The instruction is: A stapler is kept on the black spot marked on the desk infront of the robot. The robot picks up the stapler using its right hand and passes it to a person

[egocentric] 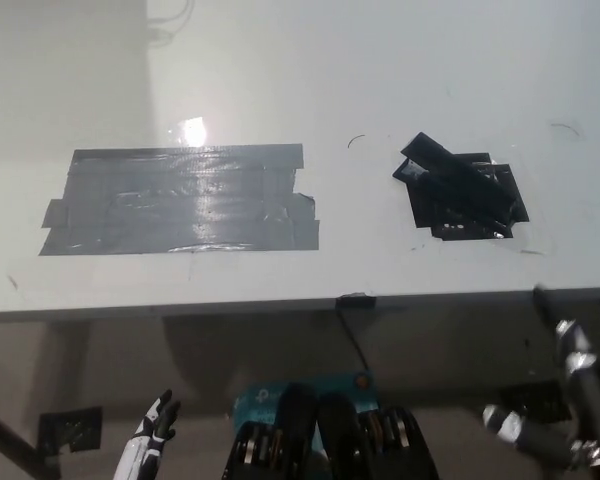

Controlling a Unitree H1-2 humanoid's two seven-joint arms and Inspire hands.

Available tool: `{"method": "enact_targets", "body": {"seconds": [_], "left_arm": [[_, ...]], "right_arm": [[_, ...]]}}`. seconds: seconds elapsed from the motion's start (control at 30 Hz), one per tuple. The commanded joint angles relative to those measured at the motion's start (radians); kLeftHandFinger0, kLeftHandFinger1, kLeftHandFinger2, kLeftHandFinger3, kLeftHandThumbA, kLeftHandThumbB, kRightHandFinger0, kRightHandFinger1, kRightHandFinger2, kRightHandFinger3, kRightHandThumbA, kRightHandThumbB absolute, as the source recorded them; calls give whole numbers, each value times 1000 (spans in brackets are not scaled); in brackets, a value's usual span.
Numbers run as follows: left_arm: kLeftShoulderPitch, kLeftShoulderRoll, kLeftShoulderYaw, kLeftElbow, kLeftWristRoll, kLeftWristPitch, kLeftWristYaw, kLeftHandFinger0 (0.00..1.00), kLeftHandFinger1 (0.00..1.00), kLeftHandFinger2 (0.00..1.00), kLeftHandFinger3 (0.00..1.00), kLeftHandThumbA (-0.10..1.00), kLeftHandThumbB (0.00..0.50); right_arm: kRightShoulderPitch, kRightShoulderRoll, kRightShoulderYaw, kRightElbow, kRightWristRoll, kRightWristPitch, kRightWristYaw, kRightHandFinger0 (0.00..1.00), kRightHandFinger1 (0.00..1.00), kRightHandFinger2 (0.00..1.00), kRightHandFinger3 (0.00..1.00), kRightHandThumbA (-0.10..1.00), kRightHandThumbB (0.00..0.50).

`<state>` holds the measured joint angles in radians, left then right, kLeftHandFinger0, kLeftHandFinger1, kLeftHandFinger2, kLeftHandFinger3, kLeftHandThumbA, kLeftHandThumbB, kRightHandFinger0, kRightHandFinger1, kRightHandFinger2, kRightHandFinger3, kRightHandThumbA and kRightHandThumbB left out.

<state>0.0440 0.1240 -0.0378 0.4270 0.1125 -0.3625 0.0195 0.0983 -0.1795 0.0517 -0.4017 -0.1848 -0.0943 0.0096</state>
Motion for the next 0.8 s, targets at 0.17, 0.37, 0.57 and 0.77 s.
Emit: {"method": "enact_targets", "body": {"seconds": [0.17, 0.37, 0.57, 0.77], "left_arm": [[0, 27, -5, -13, -7, -107, -4, 1000, 1000, 1000, 1000, 1000, 500], [-8, 31, -8, -17, 1, -107, -4, 1000, 1000, 1000, 1000, 1000, 500], [-10, 30, -6, -15, 4, -107, 2, 1000, 1000, 1000, 1000, 1000, 500], [-17, 33, -10, -15, -3, -107, 5, 1000, 1000, 1000, 1000, 1000, 500]], "right_arm": [[-488, -167, -16, -51, -69, 488, 172, 1000, 1000, 1000, 1000, 1000, 271], [-709, -167, 56, 239, -127, 564, 193, 1000, 1000, 1000, 1000, 1000, 262], [-851, -143, 95, 484, -143, 564, 190, 1000, 1000, 1000, 1000, 997, 289], [-973, -121, 151, 743, -159, 529, 160, 1000, 1000, 1000, 1000, 1000, 284]]}}
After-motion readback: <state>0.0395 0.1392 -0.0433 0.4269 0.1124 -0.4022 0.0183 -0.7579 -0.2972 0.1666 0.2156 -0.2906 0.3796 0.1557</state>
